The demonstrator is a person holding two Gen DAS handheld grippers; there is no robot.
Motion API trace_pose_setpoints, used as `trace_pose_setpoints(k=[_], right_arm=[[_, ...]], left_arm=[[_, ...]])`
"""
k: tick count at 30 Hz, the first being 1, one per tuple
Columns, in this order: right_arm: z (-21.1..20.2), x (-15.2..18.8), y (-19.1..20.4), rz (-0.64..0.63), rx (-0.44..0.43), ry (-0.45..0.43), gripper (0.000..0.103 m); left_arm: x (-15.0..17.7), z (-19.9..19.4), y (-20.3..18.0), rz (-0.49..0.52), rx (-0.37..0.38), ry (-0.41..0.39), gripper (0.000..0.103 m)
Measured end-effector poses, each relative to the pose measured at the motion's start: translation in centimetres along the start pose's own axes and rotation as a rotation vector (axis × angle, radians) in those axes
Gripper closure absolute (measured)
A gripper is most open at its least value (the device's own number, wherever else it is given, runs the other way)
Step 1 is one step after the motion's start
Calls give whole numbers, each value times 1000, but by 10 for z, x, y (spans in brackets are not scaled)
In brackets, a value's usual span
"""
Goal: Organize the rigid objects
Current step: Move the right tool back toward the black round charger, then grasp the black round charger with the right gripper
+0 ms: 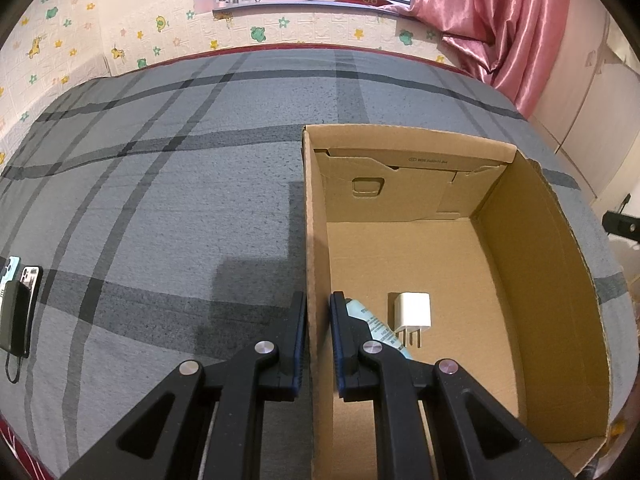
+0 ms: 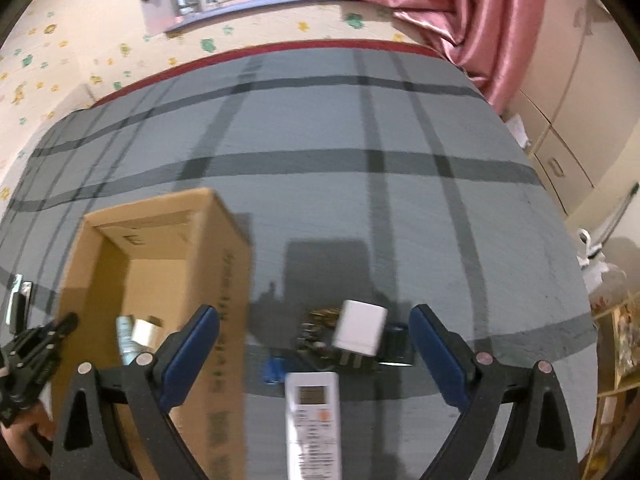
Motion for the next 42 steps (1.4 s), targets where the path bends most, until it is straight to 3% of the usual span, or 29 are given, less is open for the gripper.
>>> trace_pose_setpoints(k=[5, 21, 24, 26, 35, 42], right_arm=[[21, 10, -31, 14, 64, 29, 5], [79, 42, -76, 79, 69, 126, 11], [87, 48, -76, 69, 69, 140, 18], [91, 51, -75, 62, 64, 155, 29], [94, 51, -75, 77, 30, 162, 59], [97, 49, -76, 89, 22, 182, 62]], left_arm=[[-1, 1, -1, 8, -9, 7, 91], [-3, 1, -4, 23, -24, 14, 91], [-3, 1, -4, 25, -26, 13, 91], [-3, 1, -4, 25, -27, 14, 91], [-2, 1, -3, 23, -25, 14, 91], [-2, 2, -3, 24, -28, 15, 91]])
Point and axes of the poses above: each gripper's, at about its wrist camera, not at the fingertips, and z roughly the way its jaws point, y to its left, x to its underside, the point moved 6 cm from there along z, roughly the way its jaws point, and after that the axes turned 3 degrees about -z, right-handed, at the moved point
